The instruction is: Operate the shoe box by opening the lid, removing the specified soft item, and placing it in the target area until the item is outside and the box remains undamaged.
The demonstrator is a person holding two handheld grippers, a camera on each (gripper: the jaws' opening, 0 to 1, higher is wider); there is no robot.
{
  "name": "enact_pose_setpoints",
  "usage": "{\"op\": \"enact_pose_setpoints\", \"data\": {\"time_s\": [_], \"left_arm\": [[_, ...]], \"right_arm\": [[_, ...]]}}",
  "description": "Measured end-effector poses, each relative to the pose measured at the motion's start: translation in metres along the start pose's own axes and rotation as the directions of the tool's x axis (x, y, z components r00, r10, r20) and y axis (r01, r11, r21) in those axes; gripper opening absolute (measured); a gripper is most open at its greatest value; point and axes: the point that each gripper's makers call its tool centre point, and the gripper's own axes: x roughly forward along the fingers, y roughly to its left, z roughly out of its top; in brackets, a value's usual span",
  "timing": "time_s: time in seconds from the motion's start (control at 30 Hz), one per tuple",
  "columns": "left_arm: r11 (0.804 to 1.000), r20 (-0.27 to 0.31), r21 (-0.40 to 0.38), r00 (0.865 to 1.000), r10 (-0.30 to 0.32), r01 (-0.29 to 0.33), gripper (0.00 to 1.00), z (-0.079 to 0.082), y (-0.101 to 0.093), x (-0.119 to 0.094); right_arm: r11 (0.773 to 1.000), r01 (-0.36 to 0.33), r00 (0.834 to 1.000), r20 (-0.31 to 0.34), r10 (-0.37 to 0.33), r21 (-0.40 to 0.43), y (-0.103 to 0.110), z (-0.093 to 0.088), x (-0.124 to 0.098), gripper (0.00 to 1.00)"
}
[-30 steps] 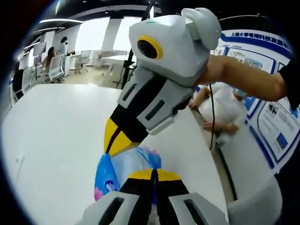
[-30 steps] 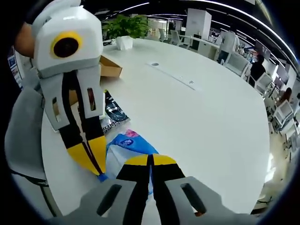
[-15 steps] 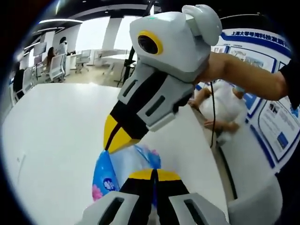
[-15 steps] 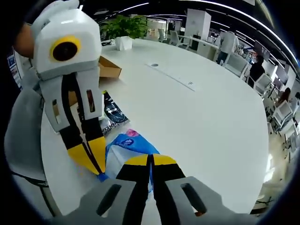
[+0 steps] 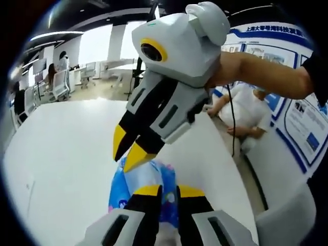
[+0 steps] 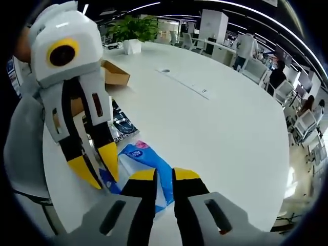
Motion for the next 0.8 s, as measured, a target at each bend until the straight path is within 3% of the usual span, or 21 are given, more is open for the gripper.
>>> {"op": "enact_pose_setpoints", "data": {"time_s": [0.3,0.8], "left_arm": [[0.999,0.026,0.021,0.999,0.039,-0.04,0.2,0.008,-0.004,-0.02],[0.994,0.102,-0.023,0.989,0.108,-0.106,0.33,0.018,-0.023,-0.063]], "right_arm": [[1.0,0.02,1.0,0.0,-0.02,0.023,0.008,0.001,-0.019,0.17],[0.991,0.091,0.996,-0.005,-0.091,0.1,0.026,0.004,-0.06,0.32]]}}
